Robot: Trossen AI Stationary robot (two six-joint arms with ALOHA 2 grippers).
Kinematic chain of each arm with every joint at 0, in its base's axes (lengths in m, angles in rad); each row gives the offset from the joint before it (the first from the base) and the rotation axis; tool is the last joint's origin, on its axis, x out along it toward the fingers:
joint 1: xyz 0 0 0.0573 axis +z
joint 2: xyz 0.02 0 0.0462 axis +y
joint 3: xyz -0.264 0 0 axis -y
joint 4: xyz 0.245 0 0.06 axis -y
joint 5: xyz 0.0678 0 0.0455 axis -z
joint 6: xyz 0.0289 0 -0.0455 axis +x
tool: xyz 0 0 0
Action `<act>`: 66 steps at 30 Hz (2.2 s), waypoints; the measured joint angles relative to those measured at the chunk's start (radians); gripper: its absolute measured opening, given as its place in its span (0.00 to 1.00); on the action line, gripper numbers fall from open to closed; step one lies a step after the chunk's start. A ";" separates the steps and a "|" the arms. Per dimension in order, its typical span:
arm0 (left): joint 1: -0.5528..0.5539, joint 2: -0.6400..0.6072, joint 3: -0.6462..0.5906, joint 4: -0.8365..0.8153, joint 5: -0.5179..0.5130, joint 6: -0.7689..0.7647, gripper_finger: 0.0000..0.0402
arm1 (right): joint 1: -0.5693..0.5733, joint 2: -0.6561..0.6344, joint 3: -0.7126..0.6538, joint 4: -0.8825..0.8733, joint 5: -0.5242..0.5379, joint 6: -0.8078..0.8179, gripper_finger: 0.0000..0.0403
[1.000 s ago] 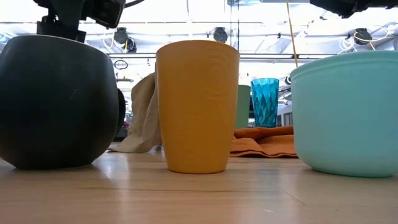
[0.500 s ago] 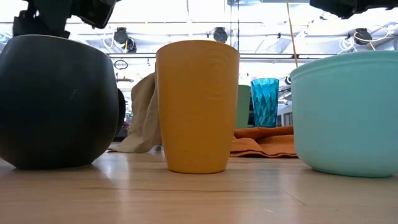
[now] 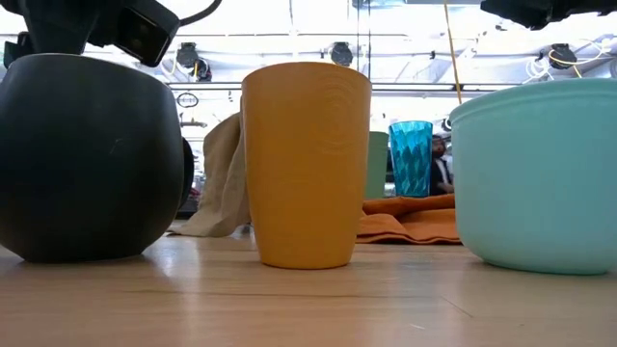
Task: Stack small to large cups/mugs on shelf
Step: Put the black mug on the shelf
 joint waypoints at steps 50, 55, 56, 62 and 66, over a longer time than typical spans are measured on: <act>0.061 0.064 0.000 0.005 0.000 0.035 0.25 | 0.000 0.000 0.000 -0.008 0.001 -0.020 0.66; 0.062 0.065 -0.001 -0.006 0.011 0.142 0.04 | 0.000 0.000 0.000 -0.007 0.001 -0.020 0.66; 0.063 0.064 0.001 -0.013 0.013 0.150 0.04 | 0.000 0.000 0.000 -0.007 0.001 -0.020 0.66; 0.071 0.064 -0.002 -0.034 0.012 0.171 0.04 | 0.000 0.000 0.000 -0.007 0.000 -0.019 0.66; 0.068 0.064 -0.001 -0.045 0.014 0.188 0.04 | 0.000 0.000 0.000 -0.006 0.000 -0.018 0.66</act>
